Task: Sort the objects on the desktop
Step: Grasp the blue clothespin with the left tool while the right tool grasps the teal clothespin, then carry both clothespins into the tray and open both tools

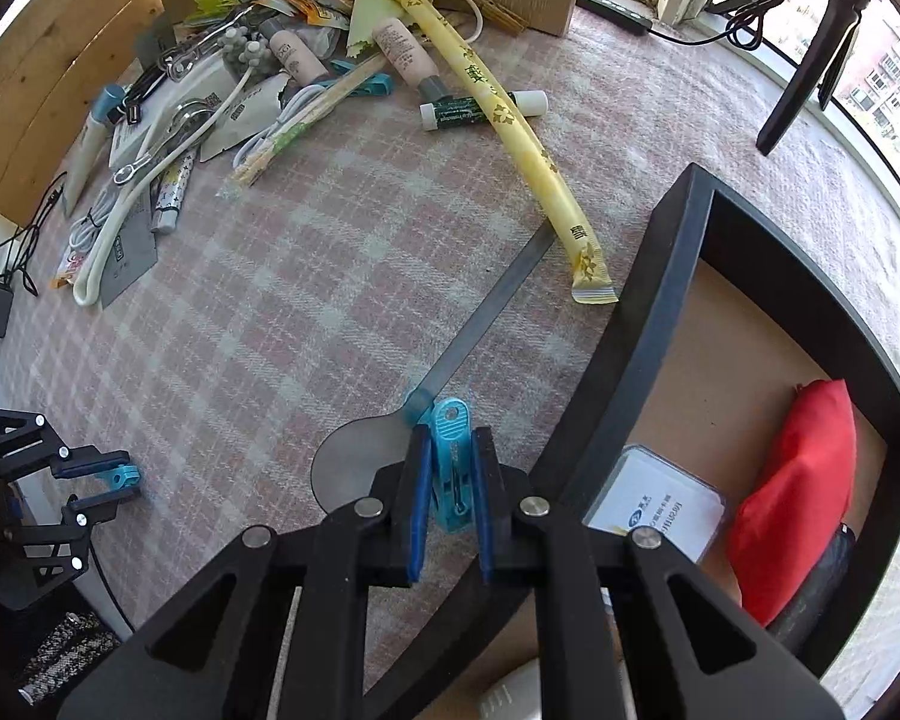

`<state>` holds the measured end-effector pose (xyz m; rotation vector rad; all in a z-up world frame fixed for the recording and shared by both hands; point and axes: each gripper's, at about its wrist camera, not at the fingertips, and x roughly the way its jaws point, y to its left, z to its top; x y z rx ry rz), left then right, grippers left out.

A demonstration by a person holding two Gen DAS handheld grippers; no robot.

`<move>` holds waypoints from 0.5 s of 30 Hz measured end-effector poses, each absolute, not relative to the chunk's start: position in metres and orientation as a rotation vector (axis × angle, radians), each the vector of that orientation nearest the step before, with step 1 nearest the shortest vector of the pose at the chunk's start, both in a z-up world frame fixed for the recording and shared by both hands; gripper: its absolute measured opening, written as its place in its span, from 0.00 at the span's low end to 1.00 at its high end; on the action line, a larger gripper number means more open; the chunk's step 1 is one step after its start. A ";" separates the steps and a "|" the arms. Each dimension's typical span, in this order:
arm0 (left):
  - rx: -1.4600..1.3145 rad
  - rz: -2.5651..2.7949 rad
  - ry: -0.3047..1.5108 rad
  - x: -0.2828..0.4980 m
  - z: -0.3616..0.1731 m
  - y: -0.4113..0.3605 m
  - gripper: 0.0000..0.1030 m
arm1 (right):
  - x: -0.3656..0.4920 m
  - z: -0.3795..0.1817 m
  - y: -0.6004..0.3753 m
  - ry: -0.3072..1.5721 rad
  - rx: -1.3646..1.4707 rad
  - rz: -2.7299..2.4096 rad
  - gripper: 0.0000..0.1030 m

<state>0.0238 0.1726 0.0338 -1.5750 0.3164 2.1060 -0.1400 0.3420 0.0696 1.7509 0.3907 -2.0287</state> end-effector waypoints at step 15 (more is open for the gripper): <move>-1.401 2.110 0.343 0.021 0.087 0.212 0.15 | -0.097 0.107 0.392 0.140 1.687 -2.173 0.11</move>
